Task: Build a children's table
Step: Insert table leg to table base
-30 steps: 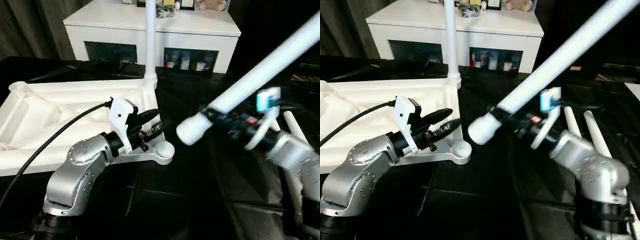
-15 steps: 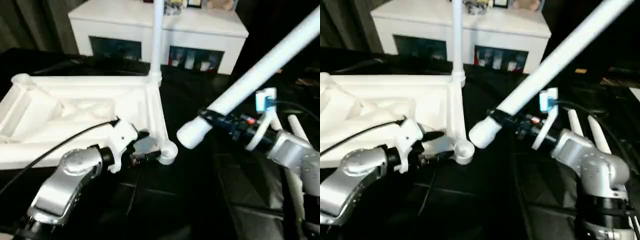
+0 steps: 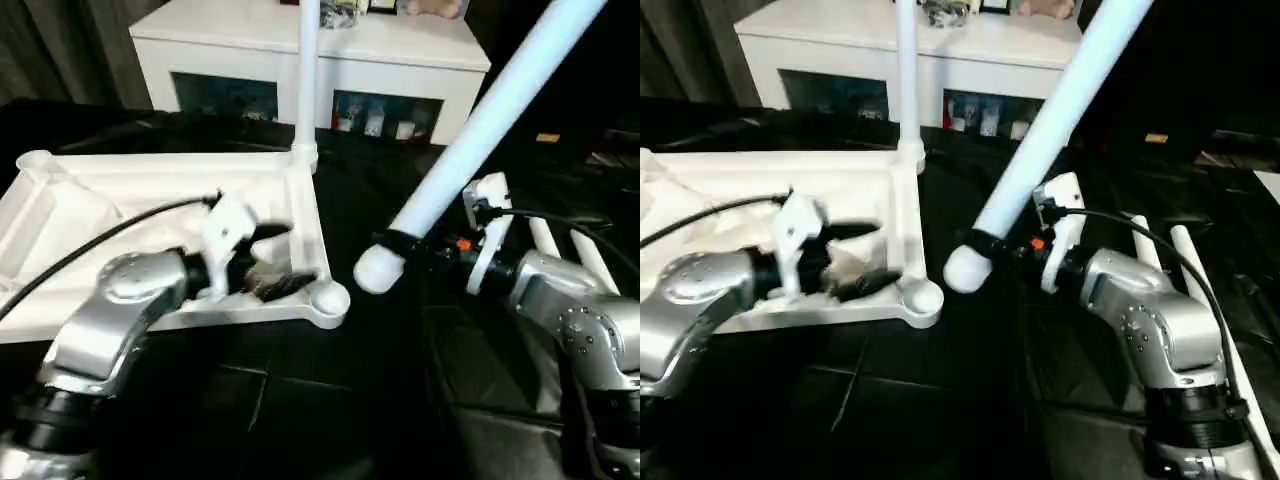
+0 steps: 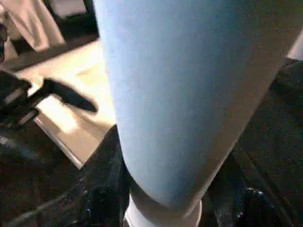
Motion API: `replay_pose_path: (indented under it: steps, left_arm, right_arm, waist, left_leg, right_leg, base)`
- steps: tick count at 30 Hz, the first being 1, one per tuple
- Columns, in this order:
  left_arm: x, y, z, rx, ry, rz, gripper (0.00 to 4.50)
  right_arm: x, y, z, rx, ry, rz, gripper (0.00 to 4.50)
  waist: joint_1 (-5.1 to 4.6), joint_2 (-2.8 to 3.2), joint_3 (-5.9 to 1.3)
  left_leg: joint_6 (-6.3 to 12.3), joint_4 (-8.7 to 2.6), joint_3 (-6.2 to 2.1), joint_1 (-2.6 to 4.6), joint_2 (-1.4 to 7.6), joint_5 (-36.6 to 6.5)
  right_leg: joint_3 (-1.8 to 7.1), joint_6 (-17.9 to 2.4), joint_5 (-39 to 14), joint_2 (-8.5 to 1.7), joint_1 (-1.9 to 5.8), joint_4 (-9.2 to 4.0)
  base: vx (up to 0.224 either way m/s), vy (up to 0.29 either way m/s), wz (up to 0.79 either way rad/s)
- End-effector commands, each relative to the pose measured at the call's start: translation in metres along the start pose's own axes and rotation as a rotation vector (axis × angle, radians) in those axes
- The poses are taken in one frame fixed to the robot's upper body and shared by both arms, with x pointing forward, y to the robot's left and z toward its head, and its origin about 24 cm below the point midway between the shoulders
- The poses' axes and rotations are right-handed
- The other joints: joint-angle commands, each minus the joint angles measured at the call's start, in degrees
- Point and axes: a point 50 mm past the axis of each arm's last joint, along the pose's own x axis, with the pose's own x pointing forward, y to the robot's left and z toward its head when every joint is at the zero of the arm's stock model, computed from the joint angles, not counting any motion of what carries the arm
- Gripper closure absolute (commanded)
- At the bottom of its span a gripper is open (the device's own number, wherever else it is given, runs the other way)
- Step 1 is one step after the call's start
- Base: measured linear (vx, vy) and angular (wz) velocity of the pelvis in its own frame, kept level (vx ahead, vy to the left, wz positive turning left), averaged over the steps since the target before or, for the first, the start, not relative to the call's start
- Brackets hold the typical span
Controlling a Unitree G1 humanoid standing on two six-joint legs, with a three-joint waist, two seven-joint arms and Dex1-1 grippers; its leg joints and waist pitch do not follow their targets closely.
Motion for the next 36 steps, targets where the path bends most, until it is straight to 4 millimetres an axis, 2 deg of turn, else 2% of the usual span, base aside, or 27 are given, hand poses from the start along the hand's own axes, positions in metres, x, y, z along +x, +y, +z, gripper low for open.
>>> replay_pose_path:
  steps: [1,3,4,8,12,15,17,19,20,22,25,27,30,33,36]
  left_arm:
    - [0.002,0.000,-0.002,0.019,0.047,-0.043,0.06]
    - [0.002,0.003,-0.006,0.046,0.088,-0.052,0.06]
    - [0.005,0.007,-0.008,0.076,0.105,-0.048,0.06]
    - [0.010,0.015,-0.015,0.096,0.156,-0.060,0.06]
    - [0.016,0.022,-0.016,0.121,0.157,-0.035,0.43]
    - [0.019,0.019,-0.013,0.081,0.127,-0.079,0.66]
    - [0.020,0.013,-0.015,0.050,0.131,-0.132,0.82]
    - [0.020,0.012,-0.016,0.042,0.132,-0.146,1.02]
    - [0.021,0.011,-0.017,0.039,0.134,-0.154,1.02]
    - [0.021,0.013,-0.017,0.040,0.133,-0.155,1.22]
    - [0.021,0.016,-0.020,0.040,0.141,-0.154,1.31]
    - [0.020,0.017,-0.022,0.026,0.142,-0.153,1.53]
    - [0.017,0.020,-0.028,0.004,0.169,-0.162,1.75]
    - [0.015,0.019,-0.034,-0.013,0.197,-0.176,1.99]
    - [0.012,0.017,-0.039,-0.015,0.214,-0.177,2.19]
  right_arm:
    - [0.003,0.001,0.005,-0.041,-0.008,0.004,2.68]
    - [0.004,0.001,0.005,-0.048,-0.004,0.006,2.68]
    - [0.005,0.001,0.004,-0.057,0.002,0.011,2.68]
    - [0.004,0.003,0.000,-0.078,0.023,0.023,2.68]
    - [0.002,0.008,-0.003,-0.087,0.036,0.043,2.68]
    - [0.000,0.010,-0.005,-0.092,0.053,0.063,2.68]
    - [-0.002,0.010,-0.007,-0.095,0.060,0.060,2.68]
    - [-0.003,0.010,-0.007,-0.096,0.063,0.058,2.68]
    - [-0.004,0.008,-0.008,-0.100,0.068,0.053,2.68]
    - [-0.004,0.007,-0.008,-0.101,0.070,0.048,2.68]
    - [-0.005,0.007,-0.010,-0.098,0.073,0.049,2.68]
    - [-0.007,0.007,-0.012,-0.095,0.080,0.050,2.68]
    - [-0.006,0.009,-0.014,-0.092,0.095,0.059,2.68]
    - [-0.007,0.010,-0.017,-0.091,0.109,0.073,2.68]
    - [-0.009,0.009,-0.019,-0.100,0.123,0.068,2.68]
  waist:
    - [0.16,0.46,-3.17]
    - [0.18,0.56,-3.13]
    - [0.31,0.94,-3.25]
    - [0.50,0.73,-3.31]
    - [0.43,0.77,-3.41]
    - [0.52,0.93,-3.45]
    - [0.39,0.81,-3.33]
    - [0.32,0.96,-3.23]
    - [0.35,1.25,-3.26]
    - [0.24,1.14,-3.21]
    - [0.25,1.17,-3.20]
    - [0.33,1.22,-3.26]
    - [0.25,1.01,-3.30]
    - [0.24,1.27,-3.26]
    - [0.19,1.24,-3.19]
  left_leg:
    - [0.87,-4.79,0.39,-0.01,1.36,-3.3]
    - [0.88,-4.88,0.35,0.09,1.45,-3.5]
    - [0.84,-4.79,0.35,0.24,1.48,-3.3]
    - [0.67,-4.83,0.38,0.21,1.42,-3.7]
    - [0.75,-4.73,0.34,0.03,1.47,-2.9]
    - [0.84,-4.71,0.36,0.14,1.58,-2.7]
    - [0.81,-4.81,0.36,0.02,1.60,-4.0]
    - [0.58,-4.84,0.38,0.10,1.65,-4.9]
    - [0.51,-4.83,0.34,0.13,1.62,-5.0]
    - [0.40,-4.91,0.32,0.09,1.66,-5.9]
    - [0.46,-4.86,0.37,0.12,1.56,-5.8]
    - [0.57,-4.83,0.33,0.11,1.63,-5.1]
    - [1.05,-4.78,0.39,0.14,1.60,-4.4]
    - [1.16,-4.82,0.34,0.17,1.70,-4.9]
    - [1.11,-4.89,0.34,0.17,1.74,-5.4]
  right_leg:
    - [1.45,-13.2,-4.0,-1.97,2.65,-3.47]
    - [1.41,-13.9,-2.7,-1.98,2.69,-3.42]
    - [1.43,-14.5,-1.2,-2.05,2.71,-3.16]
    - [1.41,-14.8,-0.2,-2.06,2.92,-3.15]
    - [1.48,-15.2,1.6,-2.22,3.26,-3.04]
    - [1.46,-16.1,2.8,-2.28,3.20,-2.89]
    - [1.46,-16.4,1.2,-2.32,3.27,-3.01]
    - [1.47,-16.4,0.1,-2.32,3.16,-3.14]
    - [1.47,-16.4,0.1,-2.30,3.18,-3.12]
    - [1.46,-16.4,-1.0,-2.28,3.18,-3.25]
    - [1.49,-16.2,-1.2,-2.21,3.15,-3.33]
    - [1.51,-16.3,-0.4,-2.32,3.21,-3.23]
    - [1.47,-16.5,0.6,-2.21,3.18,-3.16]
    - [1.49,-16.8,0.3,-2.36,3.19,-3.21]
    - [1.47,-16.8,-0.2,-2.33,3.15,-3.25]
  base:
    - [0.000,0.000,0.00]
    - [0.000,0.000,0.00]
    - [0.000,0.000,0.00]
    - [0.000,0.000,0.00]
    - [0.000,0.000,0.00]
    - [0.000,0.000,0.00]
    - [0.000,0.000,0.00]
    - [0.000,0.000,0.00]
    - [0.000,0.000,0.00]
    - [0.000,0.000,0.00]
    - [0.000,0.000,0.00]
    - [0.000,0.000,0.00]
    - [0.000,0.000,0.00]
    - [0.000,0.000,0.00]
    - [0.000,0.000,0.00]
